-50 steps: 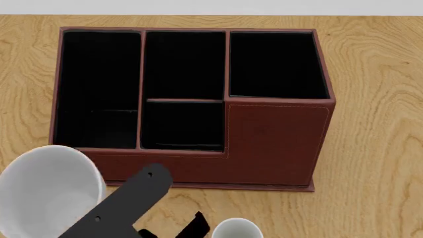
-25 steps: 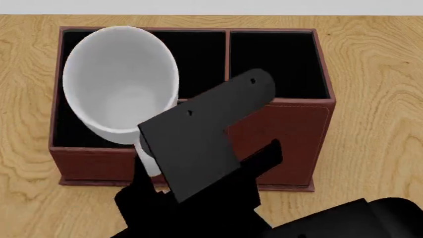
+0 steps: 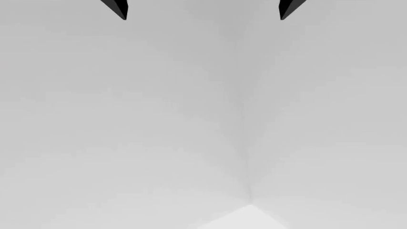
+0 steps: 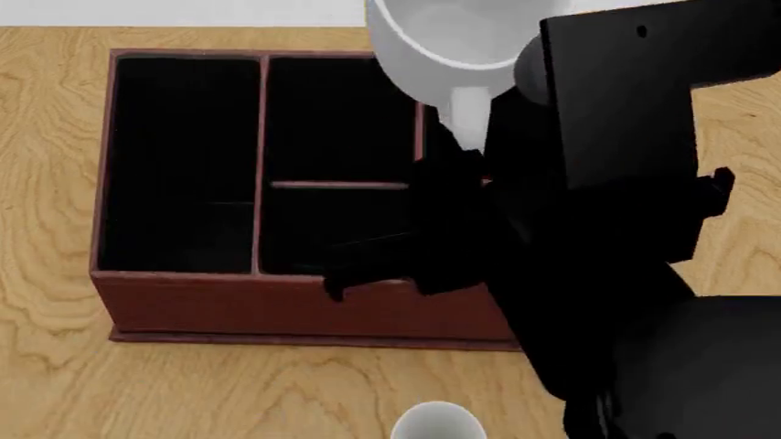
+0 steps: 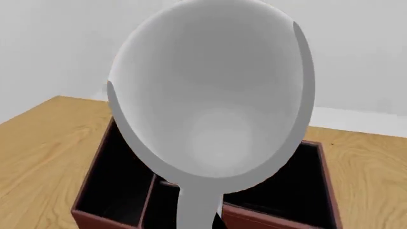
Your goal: Pick up the white mug and place it to the right of the caddy.
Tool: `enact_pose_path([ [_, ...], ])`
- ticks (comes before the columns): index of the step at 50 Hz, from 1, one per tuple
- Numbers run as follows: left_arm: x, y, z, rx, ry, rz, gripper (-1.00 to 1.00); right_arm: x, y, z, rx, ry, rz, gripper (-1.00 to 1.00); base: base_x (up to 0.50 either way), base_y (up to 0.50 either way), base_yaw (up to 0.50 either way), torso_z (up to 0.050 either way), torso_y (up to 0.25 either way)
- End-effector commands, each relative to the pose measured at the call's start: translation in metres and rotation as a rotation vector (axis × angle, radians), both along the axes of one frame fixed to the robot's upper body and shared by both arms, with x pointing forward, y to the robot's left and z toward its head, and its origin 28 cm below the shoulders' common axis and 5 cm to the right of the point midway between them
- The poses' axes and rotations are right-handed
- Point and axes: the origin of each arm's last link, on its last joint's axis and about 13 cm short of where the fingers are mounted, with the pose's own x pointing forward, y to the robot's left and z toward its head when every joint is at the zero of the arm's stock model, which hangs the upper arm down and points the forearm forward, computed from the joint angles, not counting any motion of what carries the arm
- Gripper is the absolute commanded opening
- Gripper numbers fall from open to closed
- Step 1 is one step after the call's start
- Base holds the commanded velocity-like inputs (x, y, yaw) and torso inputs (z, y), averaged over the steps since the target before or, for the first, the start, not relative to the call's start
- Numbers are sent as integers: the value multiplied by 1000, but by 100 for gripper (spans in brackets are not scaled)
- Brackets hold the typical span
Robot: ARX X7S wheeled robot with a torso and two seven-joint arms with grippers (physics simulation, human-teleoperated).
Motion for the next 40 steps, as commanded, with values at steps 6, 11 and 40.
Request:
enact_pose_path([
  [6,3,0,-2,0,6,-4,100,15,-29,13,103,-55,-242,-100,0,0,0,0,3],
  [11,6,-1,-2,0,8,-10,100,20,-38,14,121,-66,-319,-100,0,0,0,0,0],
  [40,8,2,-8,-14,17,-11,100,46,-62,7,142,-53,-519,-100,0,0,0,0,0],
])
